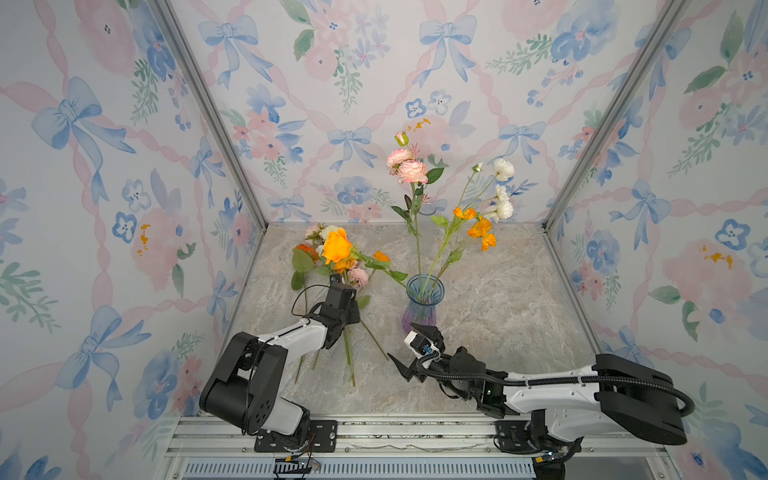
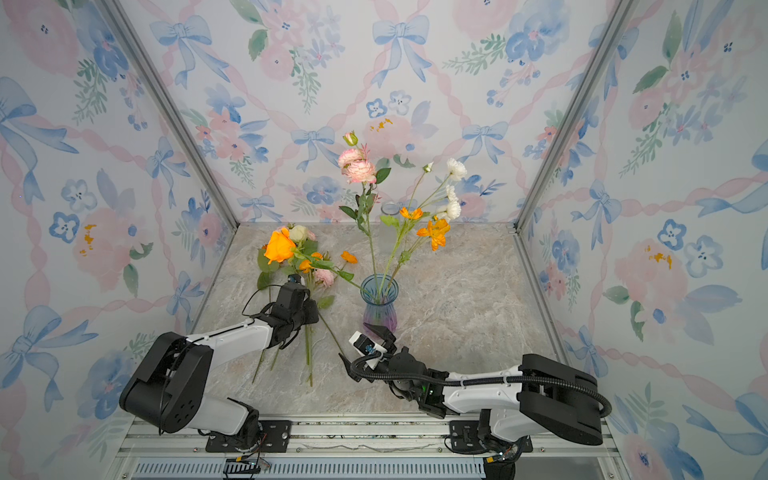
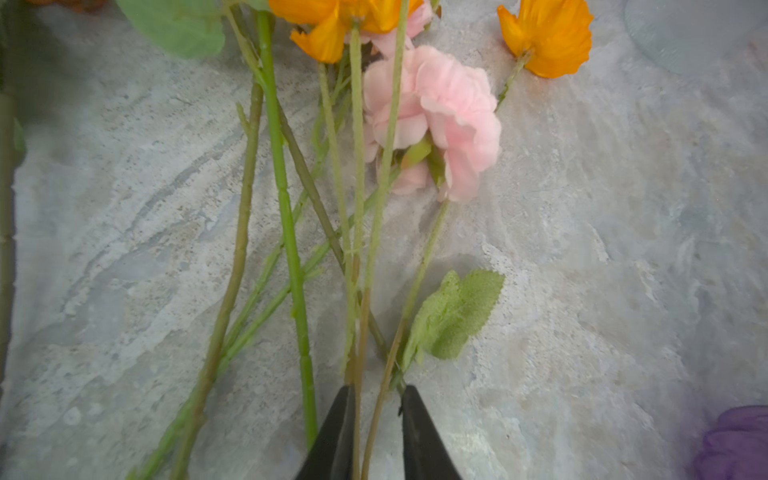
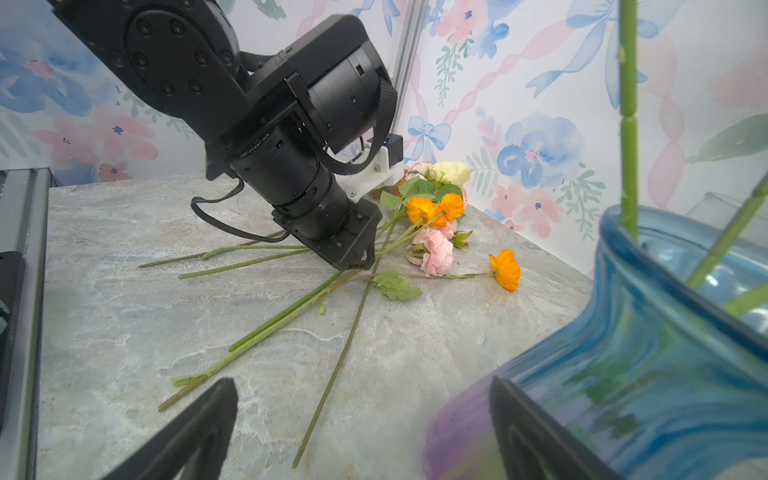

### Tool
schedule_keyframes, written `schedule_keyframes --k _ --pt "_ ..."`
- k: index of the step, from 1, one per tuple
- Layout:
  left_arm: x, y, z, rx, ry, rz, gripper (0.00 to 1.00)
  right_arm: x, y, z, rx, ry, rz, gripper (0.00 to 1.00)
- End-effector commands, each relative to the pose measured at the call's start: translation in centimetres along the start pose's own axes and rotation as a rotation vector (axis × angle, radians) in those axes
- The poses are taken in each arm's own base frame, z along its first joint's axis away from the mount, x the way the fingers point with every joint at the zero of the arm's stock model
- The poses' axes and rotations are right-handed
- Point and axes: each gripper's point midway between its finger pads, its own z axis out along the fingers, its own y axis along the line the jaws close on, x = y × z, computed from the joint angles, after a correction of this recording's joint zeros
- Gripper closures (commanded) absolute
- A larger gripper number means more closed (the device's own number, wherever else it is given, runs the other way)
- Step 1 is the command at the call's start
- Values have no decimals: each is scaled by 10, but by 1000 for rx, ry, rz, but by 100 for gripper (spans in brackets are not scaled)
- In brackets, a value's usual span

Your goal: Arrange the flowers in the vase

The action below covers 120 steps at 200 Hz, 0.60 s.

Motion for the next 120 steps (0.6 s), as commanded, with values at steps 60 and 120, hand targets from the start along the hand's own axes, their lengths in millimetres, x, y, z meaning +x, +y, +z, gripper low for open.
schedule_keyframes --k 60,120 --pt "29 10 -5 -89 50 13 78 -12 0 5 -7 -29 27 3" --pt "39 13 -5 -102 71 19 78 -12 0 6 -13 -28 34 3"
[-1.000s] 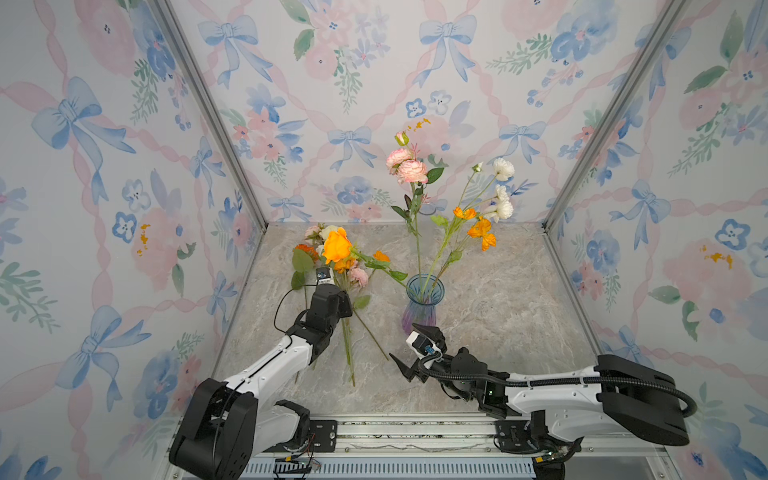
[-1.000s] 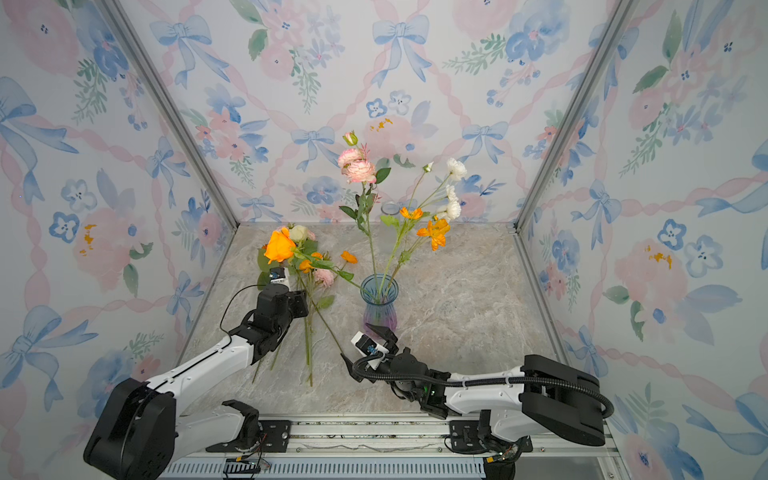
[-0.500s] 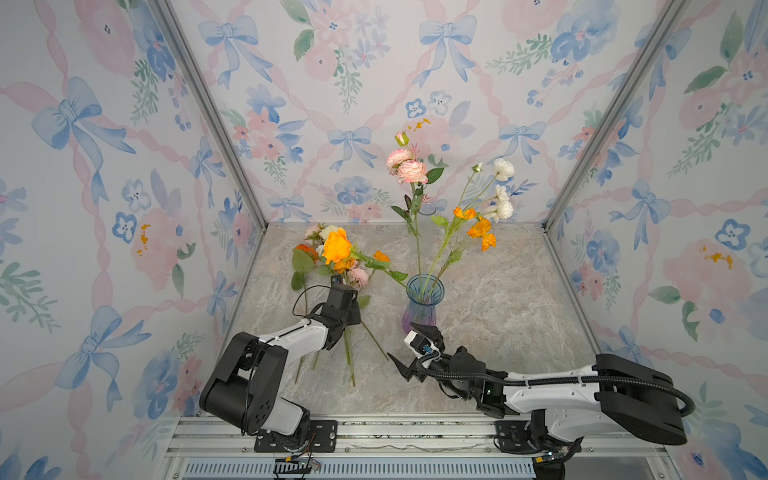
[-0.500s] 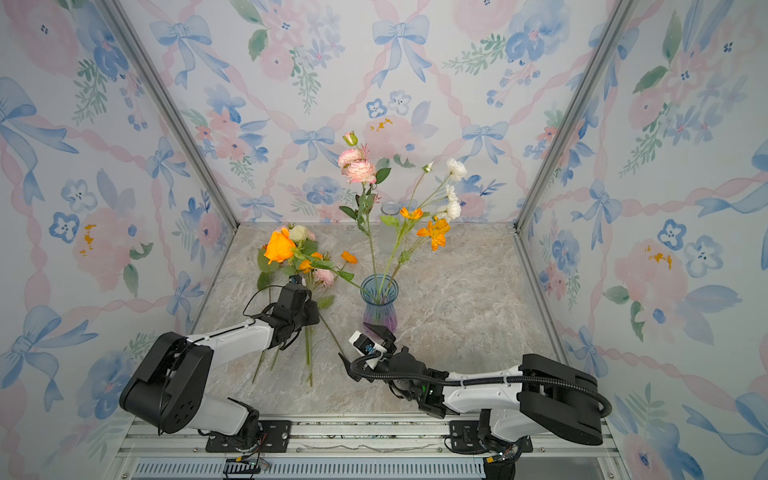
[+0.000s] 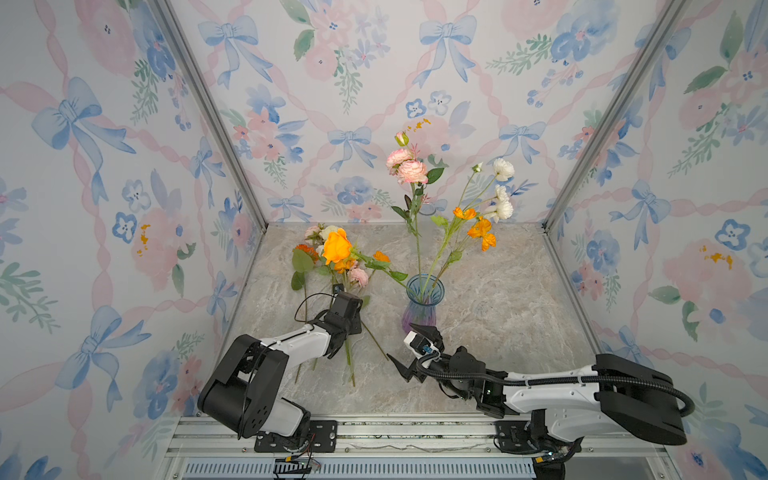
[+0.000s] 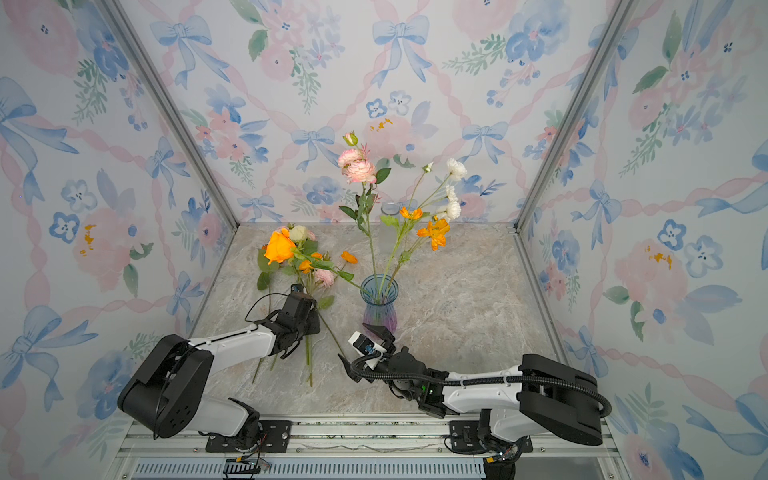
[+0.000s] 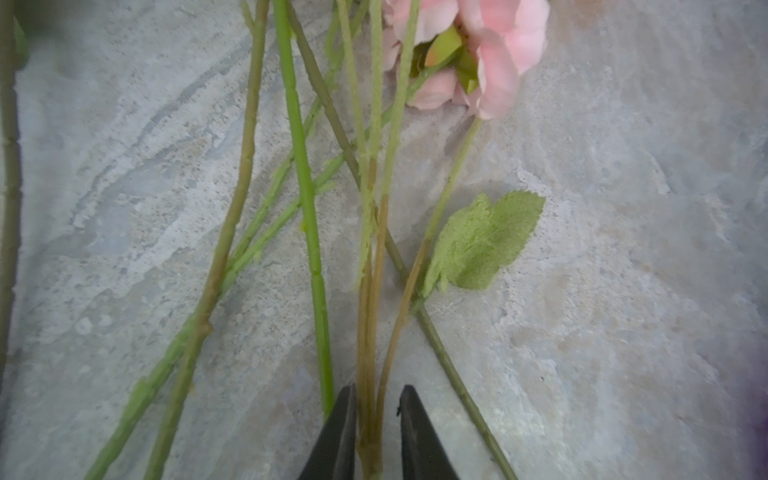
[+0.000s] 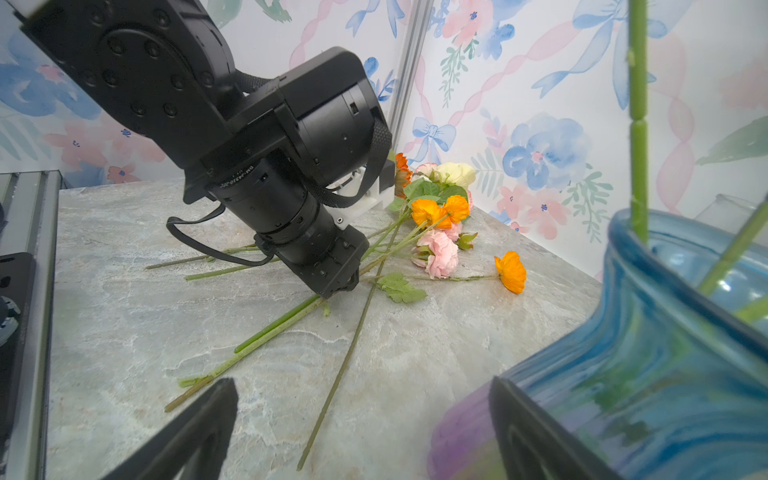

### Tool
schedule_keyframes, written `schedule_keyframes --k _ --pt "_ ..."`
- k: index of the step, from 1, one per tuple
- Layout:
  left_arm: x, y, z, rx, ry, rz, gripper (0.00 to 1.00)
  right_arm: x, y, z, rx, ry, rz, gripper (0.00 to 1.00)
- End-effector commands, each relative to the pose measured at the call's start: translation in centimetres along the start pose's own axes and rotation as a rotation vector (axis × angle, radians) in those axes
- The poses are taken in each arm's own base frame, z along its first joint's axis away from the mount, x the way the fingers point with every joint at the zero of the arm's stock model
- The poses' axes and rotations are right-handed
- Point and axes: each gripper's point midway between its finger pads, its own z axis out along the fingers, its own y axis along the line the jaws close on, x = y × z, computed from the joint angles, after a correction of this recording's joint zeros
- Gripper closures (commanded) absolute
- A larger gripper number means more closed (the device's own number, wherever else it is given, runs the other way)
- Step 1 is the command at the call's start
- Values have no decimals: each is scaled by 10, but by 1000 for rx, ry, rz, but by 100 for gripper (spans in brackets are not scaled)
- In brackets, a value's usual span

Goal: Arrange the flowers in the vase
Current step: 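Close the left gripper on a bundle of orange poppy stems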

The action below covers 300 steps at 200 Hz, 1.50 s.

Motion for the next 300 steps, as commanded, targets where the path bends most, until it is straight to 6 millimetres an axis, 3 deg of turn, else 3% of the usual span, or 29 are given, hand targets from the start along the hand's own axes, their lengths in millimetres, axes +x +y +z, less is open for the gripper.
schedule_keyframes --k 1,90,124,175,200,246,300 --pt "8 5 1 -28 22 0 78 -12 0 5 -2 -26 29 3" --pt "16 4 9 -50 58 10 80 -11 -2 5 -1 -23 31 3" --pt "19 6 6 -65 71 21 70 -12 -2 5 -1 -24 31 3" --pt "23 4 -1 -51 61 15 70 -11 0 6 -10 -19 33 3" --pt "29 4 0 -49 81 8 76 -11 0 7 -9 -18 32 3" --pt "35 6 7 -72 108 10 77 -11 0 7 -13 -16 32 3" --pt "29 10 1 -85 69 -27 100 -11 0 7 -13 -16 32 3"
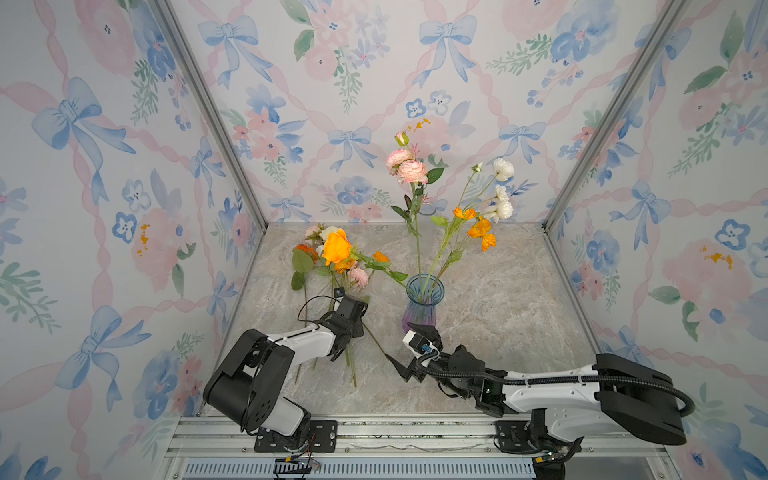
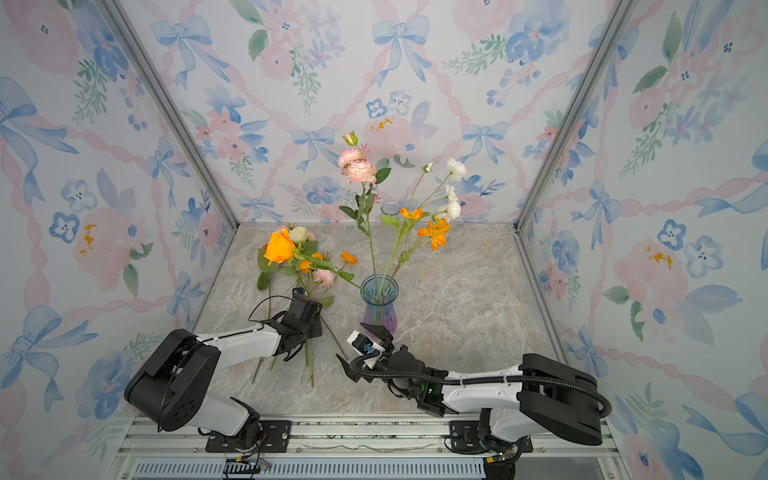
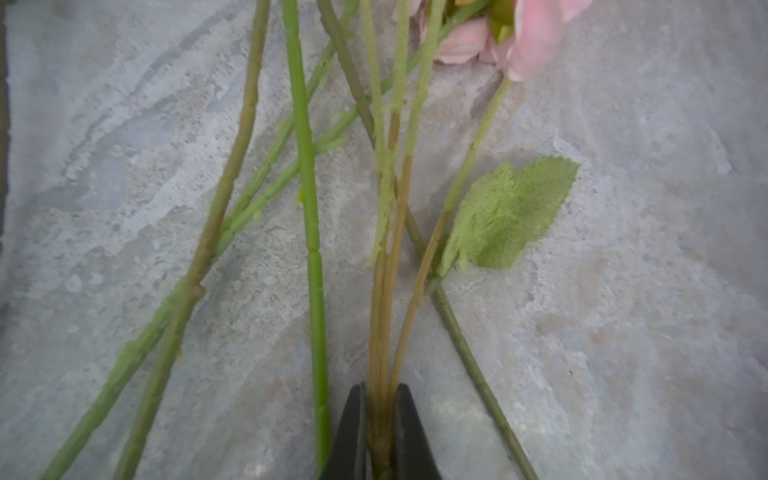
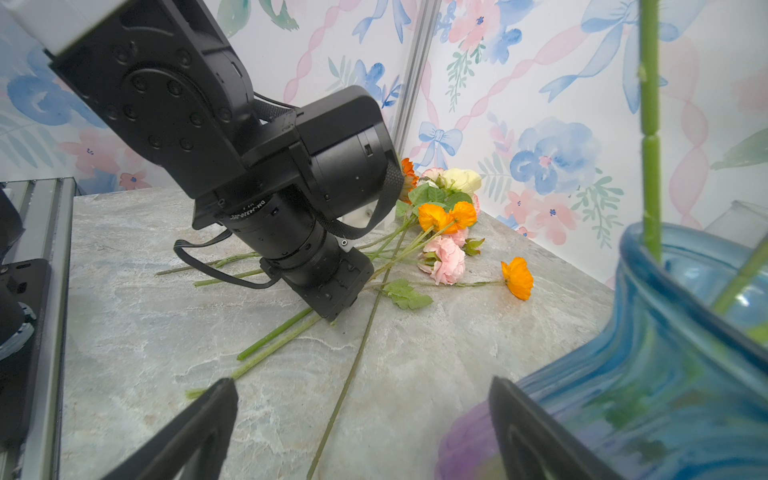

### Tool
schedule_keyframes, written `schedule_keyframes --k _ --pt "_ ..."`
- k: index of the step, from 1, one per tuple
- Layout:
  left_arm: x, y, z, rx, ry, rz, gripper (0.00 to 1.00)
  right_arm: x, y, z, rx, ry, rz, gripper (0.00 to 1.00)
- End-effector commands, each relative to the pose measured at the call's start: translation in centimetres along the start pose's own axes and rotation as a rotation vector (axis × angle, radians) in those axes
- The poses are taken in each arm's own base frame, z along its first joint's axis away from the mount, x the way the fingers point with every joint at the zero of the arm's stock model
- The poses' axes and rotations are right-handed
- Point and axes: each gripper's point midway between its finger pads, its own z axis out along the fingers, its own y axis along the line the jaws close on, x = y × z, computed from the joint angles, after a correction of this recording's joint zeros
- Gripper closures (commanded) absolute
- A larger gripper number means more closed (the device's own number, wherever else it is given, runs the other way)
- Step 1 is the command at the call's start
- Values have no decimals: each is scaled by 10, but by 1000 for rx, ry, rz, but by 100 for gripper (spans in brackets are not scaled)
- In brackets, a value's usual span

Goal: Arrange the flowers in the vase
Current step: 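Close the left gripper on a bundle of orange poppy stems, then lift the orange poppies with the left gripper and swing toward the vase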

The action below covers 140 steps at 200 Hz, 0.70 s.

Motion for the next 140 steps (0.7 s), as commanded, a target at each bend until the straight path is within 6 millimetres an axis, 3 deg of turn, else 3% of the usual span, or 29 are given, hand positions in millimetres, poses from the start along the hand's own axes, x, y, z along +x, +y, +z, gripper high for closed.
schedule_keyframes --k 1,140 --pt "13 9 -3 -28 34 -3 100 -6 -2 4 2 -8 24 3" --pt "-70 15 -83 124 -277 -165 100 -7 -12 1 23 -14 56 3"
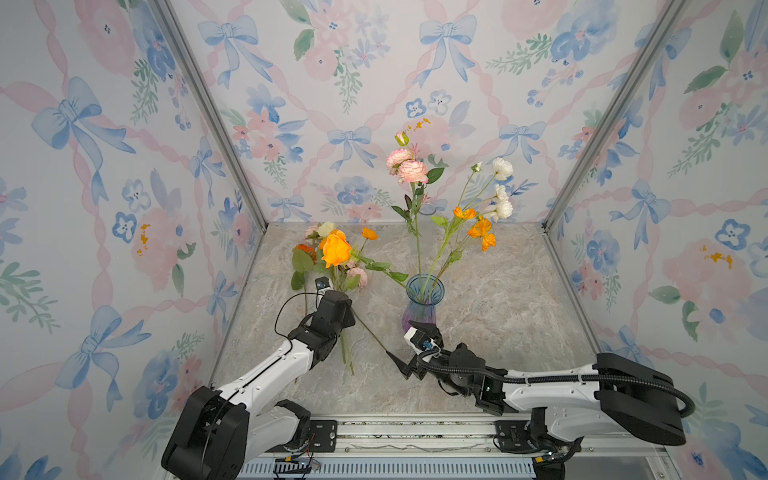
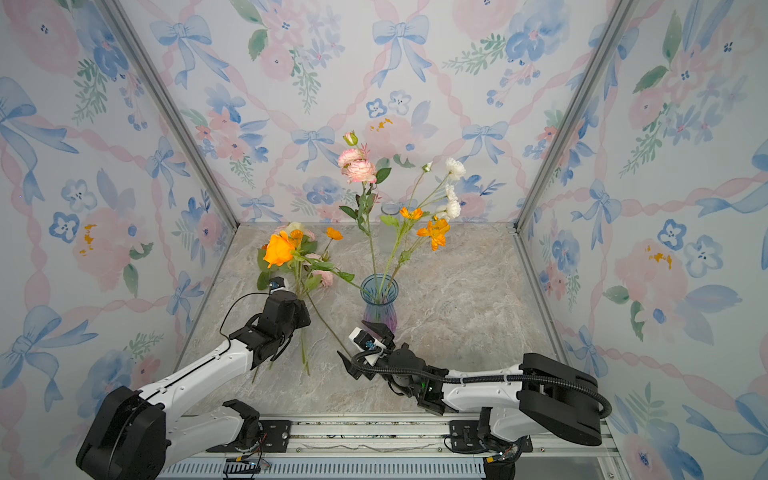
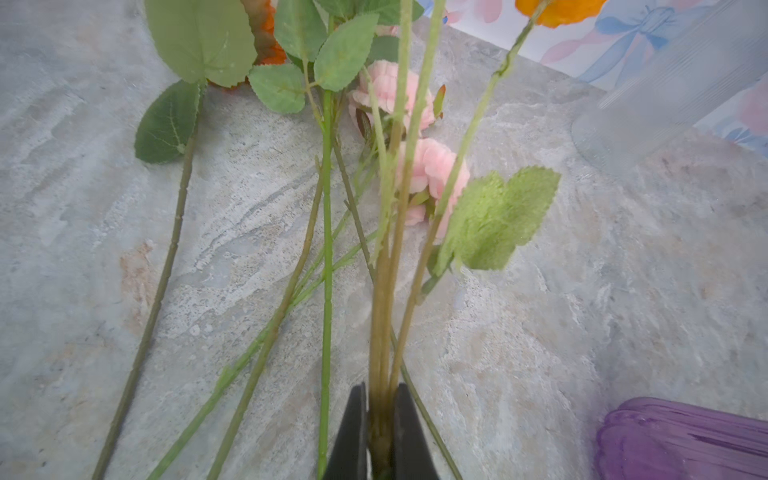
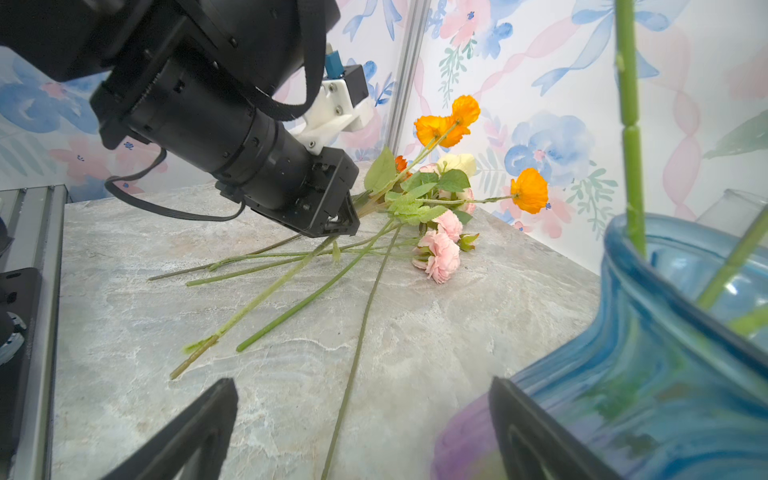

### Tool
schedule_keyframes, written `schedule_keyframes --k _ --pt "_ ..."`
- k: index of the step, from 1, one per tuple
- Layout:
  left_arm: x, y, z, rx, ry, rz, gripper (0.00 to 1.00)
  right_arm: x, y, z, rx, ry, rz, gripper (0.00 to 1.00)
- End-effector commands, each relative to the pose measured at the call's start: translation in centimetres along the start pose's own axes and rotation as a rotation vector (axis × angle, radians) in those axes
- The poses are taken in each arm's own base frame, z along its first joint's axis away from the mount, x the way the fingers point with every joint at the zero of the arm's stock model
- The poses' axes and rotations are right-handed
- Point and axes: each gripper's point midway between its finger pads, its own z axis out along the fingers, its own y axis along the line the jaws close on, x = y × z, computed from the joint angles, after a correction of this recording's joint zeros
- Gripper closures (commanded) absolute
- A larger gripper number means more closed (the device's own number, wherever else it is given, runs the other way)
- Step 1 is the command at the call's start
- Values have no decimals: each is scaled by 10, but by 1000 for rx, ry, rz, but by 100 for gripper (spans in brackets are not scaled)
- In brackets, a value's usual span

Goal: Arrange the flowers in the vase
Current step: 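Lift the orange poppies with the left gripper and swing toward the vase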

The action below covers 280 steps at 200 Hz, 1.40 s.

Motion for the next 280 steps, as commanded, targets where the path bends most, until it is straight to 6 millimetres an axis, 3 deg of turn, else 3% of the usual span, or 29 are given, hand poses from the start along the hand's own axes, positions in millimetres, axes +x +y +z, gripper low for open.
schedule_keyframes --k 1,27,58,84,87,95,139,175,205,240,280 --pt "-8 3 -8 12 -27 -22 100 -9 -5 -1 6 -18 32 3" --pt "-33 10 -22 -2 -115 -38 100 -9 -5 -1 6 -20 35 3" --pt "-82 13 -49 -17 -256 -22 100 -9 -18 -5 40 -31 67 3" --pt "-127 18 -88 -49 -416 -44 100 -10 -39 -12 80 -54 131 3" --pt "-141 16 -99 -42 -454 -58 100 -10 -40 -13 83 -55 131 3" --pt "-155 18 -114 -53 -506 -69 100 -10 -43 -16 95 -58 133 3" --pt "-204 21 -188 -40 -735 -37 100 -10 -49 -19 114 -66 140 3" --pt "-223 -6 -216 101 -818 46 100 -9 -50 -18 118 -64 144 3" --pt "-226 -22 -216 171 -802 75 100 -8 -51 -17 119 -58 143 3" --pt "-224 -29 -213 211 -787 81 100 -9 -50 -18 115 -59 143 3" --pt "-238 -30 -246 239 -901 111 100 -12 -54 -23 127 -69 138 3"
